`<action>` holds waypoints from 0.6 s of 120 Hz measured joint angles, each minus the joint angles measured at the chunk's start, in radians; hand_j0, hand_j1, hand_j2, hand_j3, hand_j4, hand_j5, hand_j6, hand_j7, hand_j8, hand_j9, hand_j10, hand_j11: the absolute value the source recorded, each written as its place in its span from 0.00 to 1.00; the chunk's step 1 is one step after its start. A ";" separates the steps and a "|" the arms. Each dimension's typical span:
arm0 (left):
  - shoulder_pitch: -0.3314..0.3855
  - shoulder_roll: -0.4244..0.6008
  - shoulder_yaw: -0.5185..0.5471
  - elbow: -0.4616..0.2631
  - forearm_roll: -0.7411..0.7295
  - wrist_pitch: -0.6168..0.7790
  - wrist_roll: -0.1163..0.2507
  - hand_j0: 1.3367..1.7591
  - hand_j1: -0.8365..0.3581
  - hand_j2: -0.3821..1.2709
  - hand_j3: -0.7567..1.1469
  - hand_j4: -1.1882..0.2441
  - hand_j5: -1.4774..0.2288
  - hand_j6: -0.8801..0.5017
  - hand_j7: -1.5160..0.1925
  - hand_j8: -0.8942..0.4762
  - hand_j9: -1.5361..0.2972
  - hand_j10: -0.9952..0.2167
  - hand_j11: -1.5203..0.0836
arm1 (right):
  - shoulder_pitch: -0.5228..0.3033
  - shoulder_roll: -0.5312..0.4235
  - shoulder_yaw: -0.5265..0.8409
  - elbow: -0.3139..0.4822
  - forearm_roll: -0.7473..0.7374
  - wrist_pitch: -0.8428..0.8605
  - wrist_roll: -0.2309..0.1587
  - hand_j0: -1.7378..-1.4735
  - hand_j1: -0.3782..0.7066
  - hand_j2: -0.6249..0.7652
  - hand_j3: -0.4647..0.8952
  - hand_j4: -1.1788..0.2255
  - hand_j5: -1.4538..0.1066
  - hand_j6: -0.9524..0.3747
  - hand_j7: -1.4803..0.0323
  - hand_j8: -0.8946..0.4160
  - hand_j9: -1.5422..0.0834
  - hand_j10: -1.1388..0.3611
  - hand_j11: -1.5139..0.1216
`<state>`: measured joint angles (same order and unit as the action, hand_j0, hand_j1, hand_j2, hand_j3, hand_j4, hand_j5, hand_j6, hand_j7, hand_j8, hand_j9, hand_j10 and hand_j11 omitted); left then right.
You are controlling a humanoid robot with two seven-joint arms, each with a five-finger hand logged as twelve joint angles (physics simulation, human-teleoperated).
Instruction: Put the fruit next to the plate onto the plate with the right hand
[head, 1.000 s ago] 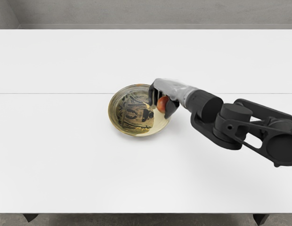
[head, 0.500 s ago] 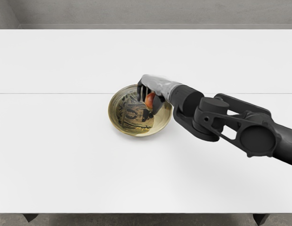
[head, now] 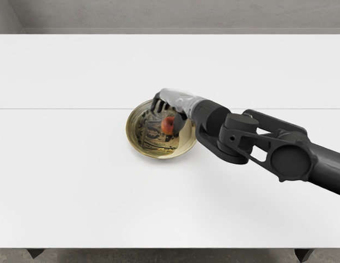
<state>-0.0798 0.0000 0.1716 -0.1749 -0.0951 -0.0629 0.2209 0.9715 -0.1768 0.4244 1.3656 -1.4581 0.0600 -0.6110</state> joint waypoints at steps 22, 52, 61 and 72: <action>0.000 0.000 0.000 0.000 0.000 0.000 0.000 0.76 0.99 0.23 0.40 0.83 0.87 0.64 0.89 0.65 0.84 0.82 0.95 | -0.001 0.000 0.003 0.011 0.002 0.000 0.000 0.31 0.37 0.44 0.34 0.59 0.65 0.45 0.68 0.43 0.67 0.53 0.65; 0.000 0.000 0.000 0.000 0.000 0.000 0.000 0.76 0.99 0.23 0.40 0.83 0.87 0.64 0.89 0.65 0.84 0.82 0.95 | -0.002 -0.089 0.064 0.091 0.188 0.050 0.000 0.30 0.23 0.43 0.34 0.70 0.77 0.57 0.81 0.54 0.79 0.63 0.77; 0.000 0.000 0.000 0.000 0.000 0.000 0.000 0.76 0.99 0.23 0.40 0.83 0.87 0.64 0.89 0.65 0.84 0.82 0.95 | -0.003 -0.136 0.110 0.107 0.314 0.113 0.000 0.30 0.17 0.44 0.34 0.74 0.82 0.61 0.86 0.58 0.84 0.67 0.82; 0.000 0.000 0.000 0.000 0.000 0.000 0.000 0.76 0.99 0.23 0.40 0.83 0.87 0.64 0.89 0.65 0.84 0.82 0.95 | -0.003 -0.198 0.161 0.114 0.473 0.200 0.000 0.30 0.12 0.44 0.34 0.78 0.86 0.65 0.90 0.62 0.88 0.70 0.86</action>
<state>-0.0798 0.0000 0.1716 -0.1749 -0.0951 -0.0629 0.2209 0.9682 -0.3747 0.5854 1.4794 -0.9849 0.2605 -0.6109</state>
